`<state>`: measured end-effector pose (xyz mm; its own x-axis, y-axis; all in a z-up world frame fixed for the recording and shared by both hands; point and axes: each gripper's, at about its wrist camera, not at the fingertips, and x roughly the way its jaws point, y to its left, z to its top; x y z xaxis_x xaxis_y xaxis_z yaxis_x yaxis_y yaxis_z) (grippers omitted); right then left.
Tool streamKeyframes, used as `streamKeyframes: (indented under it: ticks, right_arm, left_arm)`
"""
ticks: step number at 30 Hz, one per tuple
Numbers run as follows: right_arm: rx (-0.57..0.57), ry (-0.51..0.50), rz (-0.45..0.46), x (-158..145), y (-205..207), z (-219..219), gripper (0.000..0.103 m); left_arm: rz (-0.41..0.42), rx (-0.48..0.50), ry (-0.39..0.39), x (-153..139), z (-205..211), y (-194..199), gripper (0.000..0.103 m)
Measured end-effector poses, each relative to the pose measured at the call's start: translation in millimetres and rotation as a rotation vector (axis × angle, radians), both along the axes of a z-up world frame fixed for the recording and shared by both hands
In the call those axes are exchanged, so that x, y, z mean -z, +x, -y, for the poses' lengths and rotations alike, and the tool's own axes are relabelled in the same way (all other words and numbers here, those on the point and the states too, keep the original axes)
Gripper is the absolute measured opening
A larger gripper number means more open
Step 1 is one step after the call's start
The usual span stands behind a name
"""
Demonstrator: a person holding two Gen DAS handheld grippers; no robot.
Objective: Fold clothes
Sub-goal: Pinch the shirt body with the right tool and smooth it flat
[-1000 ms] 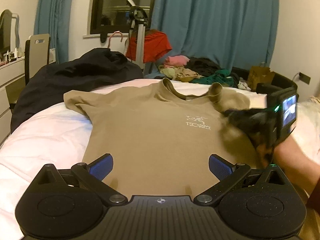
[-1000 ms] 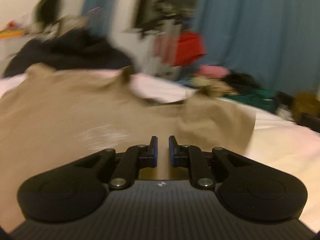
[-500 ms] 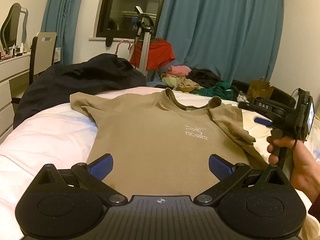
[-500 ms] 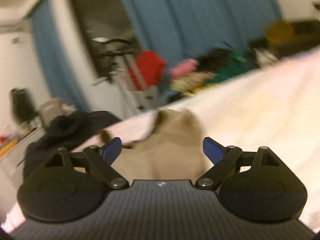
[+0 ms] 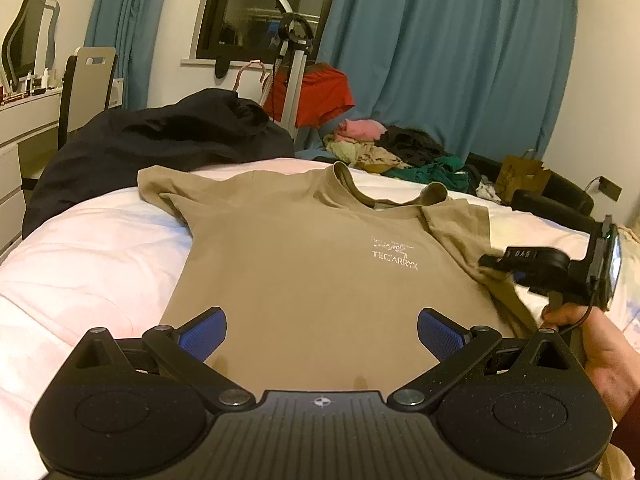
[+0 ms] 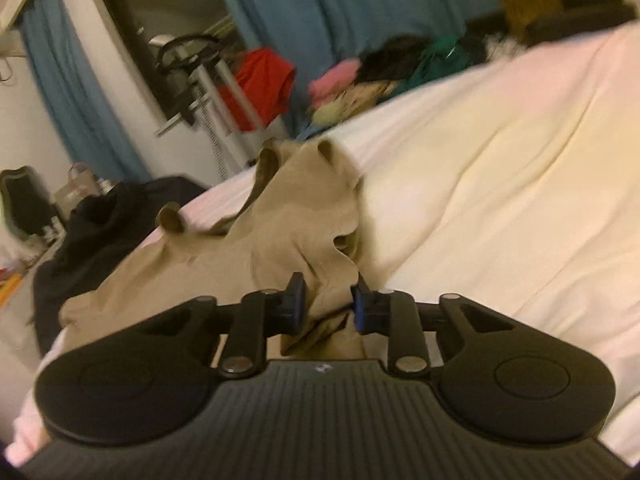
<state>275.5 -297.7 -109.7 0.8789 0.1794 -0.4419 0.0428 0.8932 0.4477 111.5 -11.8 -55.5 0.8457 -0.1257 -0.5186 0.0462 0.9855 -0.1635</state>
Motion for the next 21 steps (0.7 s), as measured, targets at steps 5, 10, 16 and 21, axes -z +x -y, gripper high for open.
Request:
streamKeyframes:
  ticks: [5, 10, 16, 21]
  right_arm:
    - [0.151, -0.045, 0.058, -10.6, -14.8, 22.4, 0.021]
    - [0.221, 0.007, 0.091, -12.0, -23.8, 48.7, 0.011]
    - [0.482, -0.013, 0.17, -16.6, -42.5, 83.6, 0.011]
    - [0.698, 0.089, 0.084, 6.8, -54.6, 115.5, 0.012]
  left_arm:
    - [0.005, 0.001, 0.003, -1.2, 2.1, -1.7, 0.103]
    - [0.0, 0.004, 0.009, -0.3, 5.8, -2.0, 0.103]
    - [-0.011, -0.002, 0.001, -0.7, 8.1, 0.7, 0.103]
    - [-0.031, 0.009, 0.01, 3.2, 12.6, 2.6, 0.103]
